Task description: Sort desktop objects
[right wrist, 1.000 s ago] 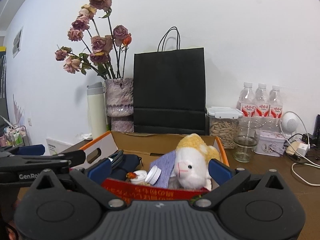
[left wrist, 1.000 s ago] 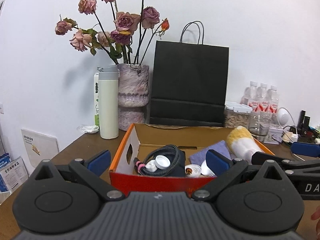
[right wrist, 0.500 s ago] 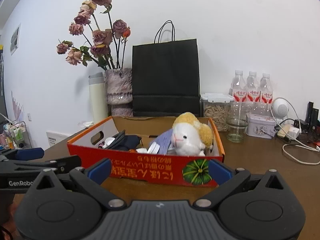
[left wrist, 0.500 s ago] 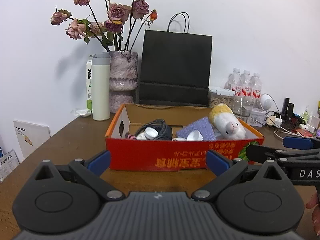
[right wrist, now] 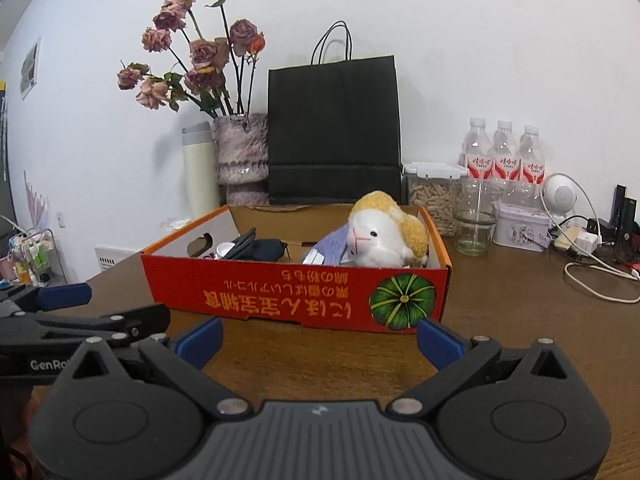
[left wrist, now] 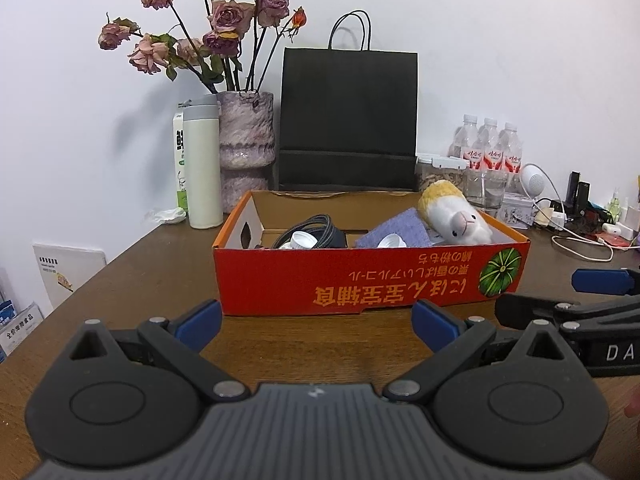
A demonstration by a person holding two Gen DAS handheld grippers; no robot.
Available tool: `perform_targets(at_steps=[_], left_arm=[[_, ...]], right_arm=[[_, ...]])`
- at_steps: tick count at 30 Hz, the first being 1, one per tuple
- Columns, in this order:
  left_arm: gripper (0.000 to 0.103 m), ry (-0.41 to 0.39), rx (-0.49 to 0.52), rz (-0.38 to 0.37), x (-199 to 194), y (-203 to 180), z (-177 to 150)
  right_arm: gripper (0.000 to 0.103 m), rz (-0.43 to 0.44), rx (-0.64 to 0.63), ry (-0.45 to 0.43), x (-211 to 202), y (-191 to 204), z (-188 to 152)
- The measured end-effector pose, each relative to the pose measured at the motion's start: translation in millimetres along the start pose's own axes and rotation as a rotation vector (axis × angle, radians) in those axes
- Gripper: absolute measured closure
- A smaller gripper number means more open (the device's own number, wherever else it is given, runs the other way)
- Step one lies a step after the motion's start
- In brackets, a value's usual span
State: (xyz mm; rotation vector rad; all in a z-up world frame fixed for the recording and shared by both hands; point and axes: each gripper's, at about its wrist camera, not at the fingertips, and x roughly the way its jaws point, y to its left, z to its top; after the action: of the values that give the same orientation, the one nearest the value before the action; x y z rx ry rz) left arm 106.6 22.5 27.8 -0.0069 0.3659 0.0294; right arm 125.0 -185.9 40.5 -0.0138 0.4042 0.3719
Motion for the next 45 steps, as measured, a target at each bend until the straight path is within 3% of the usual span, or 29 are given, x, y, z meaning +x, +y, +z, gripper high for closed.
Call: perform_targets(at_steps=[45], left_arm=[[0.0, 0.009, -0.016, 0.01, 1.6, 0.7, 0.0]], right_arm=[[0.0, 0.004, -0.005, 0.007, 0.7, 0.6, -3.8]])
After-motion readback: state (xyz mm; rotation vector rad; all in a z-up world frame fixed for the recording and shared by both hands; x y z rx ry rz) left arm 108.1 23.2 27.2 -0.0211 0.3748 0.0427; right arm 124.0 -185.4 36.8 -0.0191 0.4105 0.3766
